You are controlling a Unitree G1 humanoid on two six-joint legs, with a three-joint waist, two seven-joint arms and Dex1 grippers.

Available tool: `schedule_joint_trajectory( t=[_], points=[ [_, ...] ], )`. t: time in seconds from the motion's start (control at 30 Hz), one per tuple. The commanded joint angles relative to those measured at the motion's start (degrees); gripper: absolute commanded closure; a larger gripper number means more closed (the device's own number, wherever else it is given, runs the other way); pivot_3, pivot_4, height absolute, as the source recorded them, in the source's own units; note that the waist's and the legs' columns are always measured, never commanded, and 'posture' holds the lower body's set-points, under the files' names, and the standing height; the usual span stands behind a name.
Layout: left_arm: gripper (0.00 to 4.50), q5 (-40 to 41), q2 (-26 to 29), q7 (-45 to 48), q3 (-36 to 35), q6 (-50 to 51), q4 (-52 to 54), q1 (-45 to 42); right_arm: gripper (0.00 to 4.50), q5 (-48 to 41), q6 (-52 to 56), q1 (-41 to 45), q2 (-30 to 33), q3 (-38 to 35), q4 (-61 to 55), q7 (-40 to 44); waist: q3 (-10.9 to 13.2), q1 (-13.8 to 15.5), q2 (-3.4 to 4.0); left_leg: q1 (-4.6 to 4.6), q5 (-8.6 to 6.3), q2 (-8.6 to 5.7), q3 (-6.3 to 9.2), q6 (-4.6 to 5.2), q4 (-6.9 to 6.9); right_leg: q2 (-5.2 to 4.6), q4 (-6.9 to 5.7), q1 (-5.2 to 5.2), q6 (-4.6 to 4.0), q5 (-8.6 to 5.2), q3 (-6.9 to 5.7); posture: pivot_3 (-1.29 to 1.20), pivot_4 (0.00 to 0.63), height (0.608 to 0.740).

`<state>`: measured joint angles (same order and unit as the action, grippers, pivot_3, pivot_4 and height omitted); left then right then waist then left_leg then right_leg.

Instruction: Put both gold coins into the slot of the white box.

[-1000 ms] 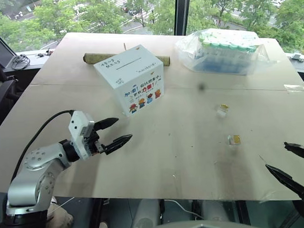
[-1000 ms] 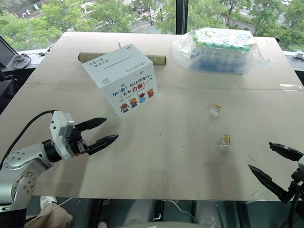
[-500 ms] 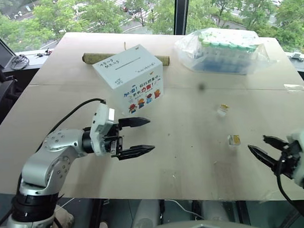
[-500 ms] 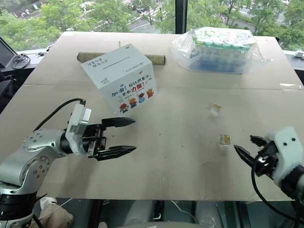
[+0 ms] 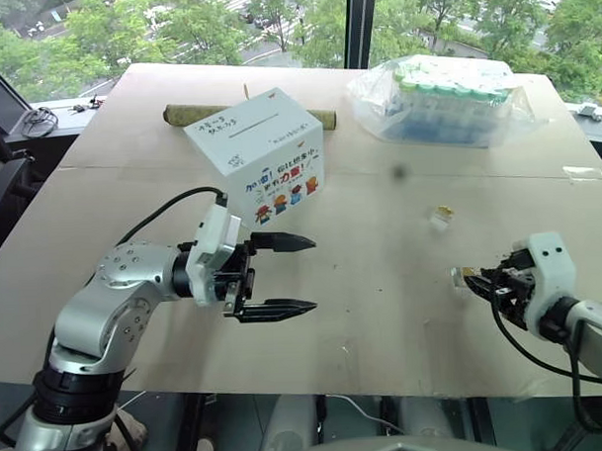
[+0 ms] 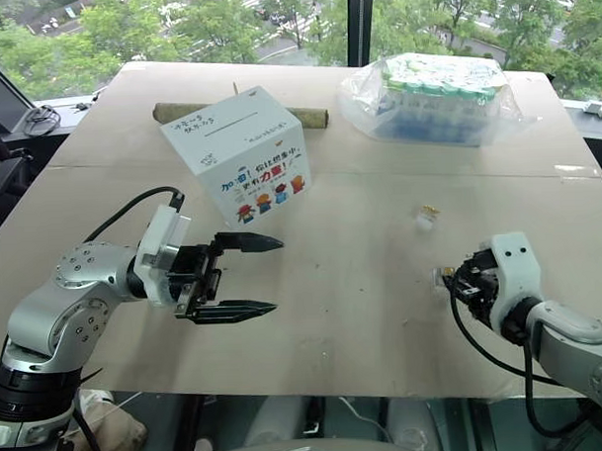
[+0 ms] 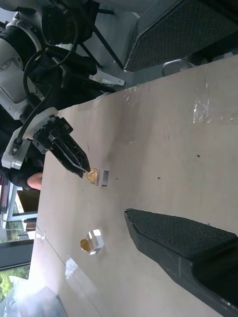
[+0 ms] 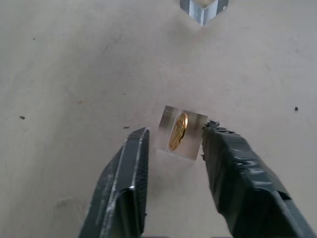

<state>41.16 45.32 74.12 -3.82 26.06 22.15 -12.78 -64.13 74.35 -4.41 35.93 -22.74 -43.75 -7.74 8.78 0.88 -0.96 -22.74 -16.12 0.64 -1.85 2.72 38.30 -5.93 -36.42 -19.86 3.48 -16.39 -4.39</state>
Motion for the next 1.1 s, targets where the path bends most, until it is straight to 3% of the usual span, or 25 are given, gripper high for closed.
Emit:
schedule_joint_trajectory(
  t=[0.03, 0.3, 0.4, 0.47, 0.5, 0.87, 1.1],
  points=[
    [0.0, 0.31, 0.53, 0.06, -1.03, -0.88, 1.68, 0.77, 2.69, -0.98, 0.35, 0.91, 0.25, 0.25, 0.06, -0.9, 0.0, -0.06, 0.0, 0.0, 0.0, 0.0, 0.0, 0.0, 0.0, 0.0, 0.0, -0.01, 0.0, 0.0, 0.0, 0.0, 0.15, 0.74],
    [0.0, 0.29, 0.52, -0.61, -1.52, -1.01, 2.36, 2.03, 2.69, -0.23, 0.13, 2.27, 1.24, 1.03, 1.95, -0.12, 0.0, -0.09, 0.0, 0.0, 0.0, 0.0, 0.0, 0.0, 0.0, 0.01, -0.02, -0.02, 0.0, 0.0, 0.01, 0.0, 0.15, 0.74],
    [0.0, 0.22, 0.5, -0.91, -1.57, -1.07, 2.47, 2.27, 3.46, 0.16, 0.12, 2.74, 1.42, 1.38, 2.42, 0.02, 0.0, -0.1, 0.0, 0.0, 0.0, 0.01, -0.02, 0.0, 0.0, 0.01, -0.03, -0.03, 0.0, 0.0, 0.02, 0.0, 0.15, 0.74],
    [0.0, 0.15, 0.43, -1.1, -1.61, -1.15, 2.47, 2.31, 4.35, 0.41, 0.17, 2.85, 1.54, 1.47, 2.55, 0.18, 0.0, -0.06, 0.0, 0.0, 0.0, 0.01, -0.02, 0.0, 0.0, 0.01, -0.03, -0.04, 0.0, 0.0, 0.02, 0.0, 0.15, 0.74],
    [0.0, 0.14, 0.39, -1.19, -1.61, -1.17, 2.47, 2.32, 4.43, 0.47, 0.21, 2.86, 1.57, 1.48, 2.59, 0.27, 0.0, -0.06, 0.0, 0.0, 0.0, 0.01, -0.02, 0.0, 0.0, 0.01, -0.03, -0.04, 0.0, 0.0, 0.02, 0.0, 0.15, 0.74],
    [0.0, 0.99, -0.79, -3.73, -1.31, 0.05, 1.75, 1.83, 4.43, 1.29, -0.36, 2.08, 3.07, 0.76, 1.86, 2.63, 0.0, -0.03, -0.01, 0.0, 0.0, 0.0, -0.02, 0.0, 0.0, 0.01, -0.03, -0.04, 0.0, 0.0, 0.02, 0.0, 0.15, 0.74],
    [0.0, 7.93, -2.52, -10.99, -1.7, 10.46, 1.05, -1.82, 4.43, -4.68, -7.0, 0.03, 6.53, -5.39, -2.21, 12.78, 0.0, -0.07, -0.01, -0.02, 0.0, 0.01, -0.01, 0.01, 0.0, 0.01, -0.03, -0.03, 0.01, 0.0, 0.03, 0.0, 0.15, 0.74]
  ],
)
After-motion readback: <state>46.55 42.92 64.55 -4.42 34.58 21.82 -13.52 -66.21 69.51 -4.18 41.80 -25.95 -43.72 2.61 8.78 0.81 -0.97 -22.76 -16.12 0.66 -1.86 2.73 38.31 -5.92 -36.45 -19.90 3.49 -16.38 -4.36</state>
